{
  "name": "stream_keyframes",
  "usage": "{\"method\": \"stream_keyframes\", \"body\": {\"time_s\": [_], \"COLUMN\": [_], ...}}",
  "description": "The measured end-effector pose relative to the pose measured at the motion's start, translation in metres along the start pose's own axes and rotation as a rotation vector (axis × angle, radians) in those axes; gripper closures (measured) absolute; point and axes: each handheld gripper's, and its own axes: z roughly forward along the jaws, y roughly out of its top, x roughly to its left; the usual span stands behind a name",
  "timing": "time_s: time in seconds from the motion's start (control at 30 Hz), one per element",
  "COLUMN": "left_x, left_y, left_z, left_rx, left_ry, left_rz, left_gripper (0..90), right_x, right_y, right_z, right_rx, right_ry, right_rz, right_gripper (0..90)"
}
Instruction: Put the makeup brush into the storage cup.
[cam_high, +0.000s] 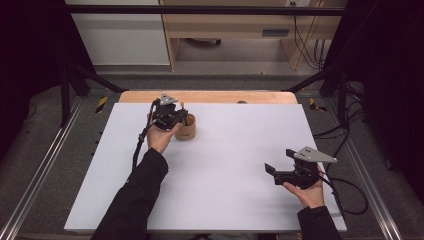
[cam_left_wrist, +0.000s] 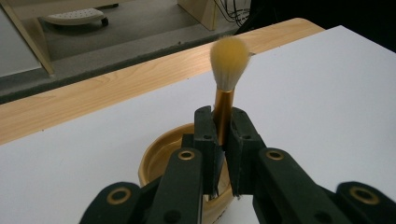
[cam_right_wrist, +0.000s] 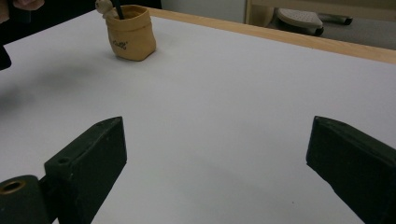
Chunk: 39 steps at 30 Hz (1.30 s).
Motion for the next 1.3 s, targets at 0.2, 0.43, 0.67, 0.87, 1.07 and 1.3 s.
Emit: {"method": "stream_keyframes", "body": {"time_s": [0.2,0.43,0.67,0.87,1.07,1.3], "left_x": [-0.002,-0.005,-0.006,-0.004,-0.004,-0.003], "left_y": [-0.002,0.004,0.008,0.010,0.008,0.003], "left_z": [-0.001,-0.014,-0.031,-0.048,-0.064,-0.083], "left_rx": [0.007,-0.035,-0.055,-0.096,-0.124,-0.151], "left_ry": [-0.002,-0.005,-0.002,-0.018,-0.029,-0.050], "left_rz": [0.006,0.008,0.013,0.015,0.035,0.036], "left_gripper": [82.7,66.9,44.4,35.1,30.5,25.3], "right_x": [0.001,0.001,0.001,0.002,0.002,0.002], "right_y": [0.000,0.000,0.001,0.001,0.002,0.002], "right_z": [0.001,0.000,-0.001,-0.001,-0.002,-0.002], "right_rx": [0.002,-0.001,-0.007,-0.010,-0.018,-0.021], "right_ry": [0.002,0.004,0.005,0.007,0.012,0.016], "right_rz": [-0.002,0.001,0.004,0.002,0.003,0.001], "right_gripper": [5.3,5.3,5.2,5.0,4.9,4.8]}}
